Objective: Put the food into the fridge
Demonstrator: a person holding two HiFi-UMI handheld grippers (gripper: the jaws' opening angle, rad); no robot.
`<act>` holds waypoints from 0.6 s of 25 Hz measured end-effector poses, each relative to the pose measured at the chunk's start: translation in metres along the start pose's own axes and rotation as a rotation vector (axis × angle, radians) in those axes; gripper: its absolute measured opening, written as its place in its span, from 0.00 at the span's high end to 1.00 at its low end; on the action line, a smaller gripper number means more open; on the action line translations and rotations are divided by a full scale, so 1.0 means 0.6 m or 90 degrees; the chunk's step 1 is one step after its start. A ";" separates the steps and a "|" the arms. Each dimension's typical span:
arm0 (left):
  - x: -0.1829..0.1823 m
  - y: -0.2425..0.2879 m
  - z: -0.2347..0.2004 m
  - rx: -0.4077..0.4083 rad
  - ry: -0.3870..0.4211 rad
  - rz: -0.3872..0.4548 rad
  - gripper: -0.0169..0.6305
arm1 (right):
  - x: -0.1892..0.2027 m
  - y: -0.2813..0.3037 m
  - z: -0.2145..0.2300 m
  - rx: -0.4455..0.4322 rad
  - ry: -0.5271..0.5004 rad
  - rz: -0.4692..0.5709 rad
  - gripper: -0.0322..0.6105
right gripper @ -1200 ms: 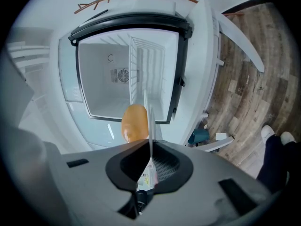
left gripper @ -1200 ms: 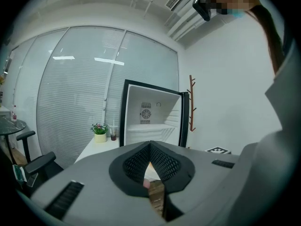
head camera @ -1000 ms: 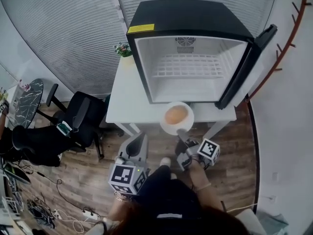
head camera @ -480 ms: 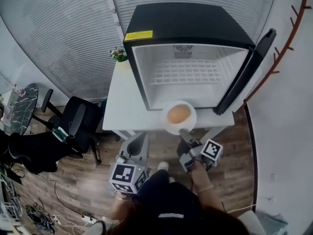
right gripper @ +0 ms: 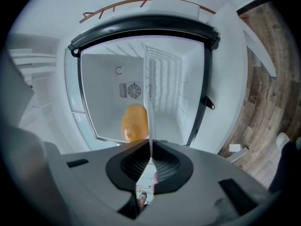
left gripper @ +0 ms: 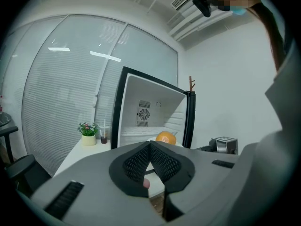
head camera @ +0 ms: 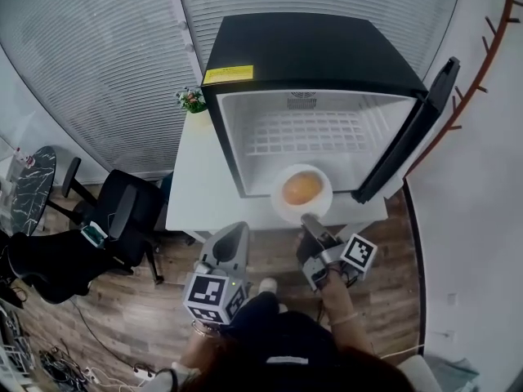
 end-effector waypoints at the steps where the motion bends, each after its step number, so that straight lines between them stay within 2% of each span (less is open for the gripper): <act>1: -0.002 0.005 -0.003 0.002 0.000 0.000 0.95 | -0.003 0.002 -0.004 -0.003 0.001 0.002 0.93; 15: -0.038 0.061 -0.036 0.046 0.017 0.008 0.95 | -0.053 0.034 -0.039 -0.009 -0.006 0.050 0.93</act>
Point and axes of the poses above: the fingertips, and each gripper's own axes: y forward along the fingers, z to its right, x out of its underside, the point moved 5 cm from there along -y, backward along the fingers, and after that the axes turned 11 degrees about -z, right-handed, at the moved point
